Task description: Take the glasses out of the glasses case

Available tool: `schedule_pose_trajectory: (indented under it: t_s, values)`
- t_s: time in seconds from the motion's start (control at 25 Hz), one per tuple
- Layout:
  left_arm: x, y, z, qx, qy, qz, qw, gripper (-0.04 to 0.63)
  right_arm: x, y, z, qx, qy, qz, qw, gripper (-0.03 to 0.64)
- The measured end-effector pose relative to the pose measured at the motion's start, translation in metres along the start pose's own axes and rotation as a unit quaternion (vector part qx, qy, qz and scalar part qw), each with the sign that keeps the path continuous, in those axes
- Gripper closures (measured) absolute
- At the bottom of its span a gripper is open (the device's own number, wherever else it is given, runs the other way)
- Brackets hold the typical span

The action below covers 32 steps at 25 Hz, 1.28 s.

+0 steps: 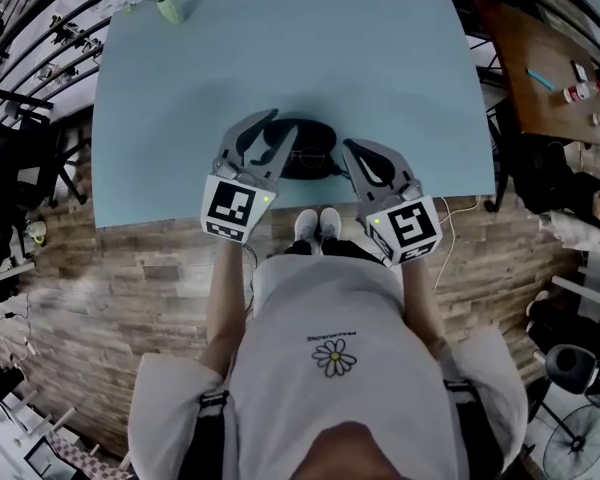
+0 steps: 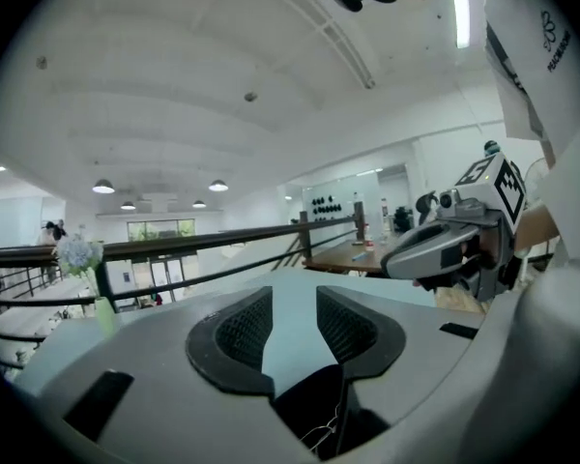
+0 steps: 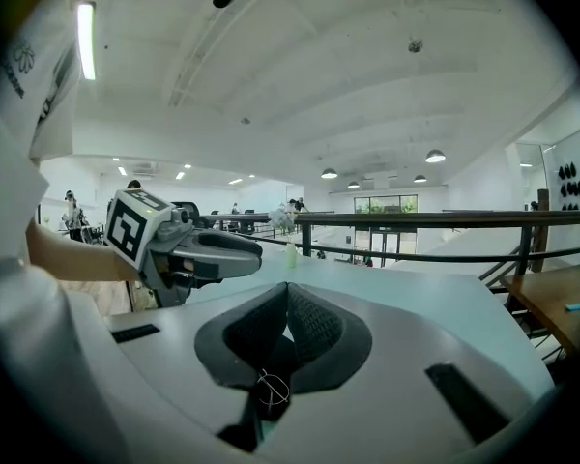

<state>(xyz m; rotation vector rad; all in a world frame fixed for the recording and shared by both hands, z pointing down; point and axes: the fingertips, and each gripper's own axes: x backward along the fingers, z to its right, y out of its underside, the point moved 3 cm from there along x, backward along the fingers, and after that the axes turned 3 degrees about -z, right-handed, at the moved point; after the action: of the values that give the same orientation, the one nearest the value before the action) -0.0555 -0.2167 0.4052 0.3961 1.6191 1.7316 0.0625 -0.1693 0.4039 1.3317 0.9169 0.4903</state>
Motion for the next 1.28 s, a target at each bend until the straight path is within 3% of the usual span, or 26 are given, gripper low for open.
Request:
schedule_pose_trajectory:
  t_s: [0.08,0.2,0.36,0.48,0.56,0.68,0.8,0.96,1.12,1.28]
  values:
    - [-0.013,0.007,0.003,-0.035,0.048,-0.034,0.9977,0.434,0.001,0.005,0.000,-0.003,-0.002,-0.005,1.000,0.607]
    - [-0.031,0.023,0.010,-0.088,0.129,-0.095,0.9833,0.433,0.004,0.011,0.000,-0.009,-0.004,-0.012,1.000,0.607]
    - [-0.047,0.055,0.015,-0.122,0.228,-0.166,0.9515,0.411,0.004,0.016,-0.001,-0.013,-0.003,-0.022,1.000,0.607]
    - [-0.055,0.085,0.023,-0.125,0.290,-0.223,0.9222,0.411,0.005,0.022,-0.002,-0.012,-0.004,-0.034,0.999,0.607]
    - [-0.061,0.098,0.027,-0.117,0.319,-0.242,0.9087,0.410,0.006,0.027,-0.003,-0.013,-0.008,-0.043,0.999,0.607]
    - [-0.069,0.112,0.028,-0.110,0.348,-0.264,0.8928,0.411,0.007,0.030,-0.004,-0.036,-0.016,-0.048,0.998,0.607]
    - [-0.070,0.128,0.032,-0.114,0.379,-0.303,0.8669,0.411,0.007,0.034,-0.004,-0.044,-0.016,-0.056,0.997,0.607]
    - [-0.072,0.147,0.038,-0.157,0.394,-0.340,0.8393,0.411,0.004,0.035,-0.005,-0.060,-0.023,-0.057,0.996,0.607]
    - [-0.074,0.162,0.038,-0.190,0.388,-0.362,0.8260,0.411,-0.001,0.035,-0.010,-0.053,-0.030,-0.055,0.997,0.607]
    - [-0.071,0.169,0.043,-0.181,0.403,-0.379,0.8133,0.411,-0.005,0.036,-0.012,-0.046,-0.038,-0.060,0.996,0.607]
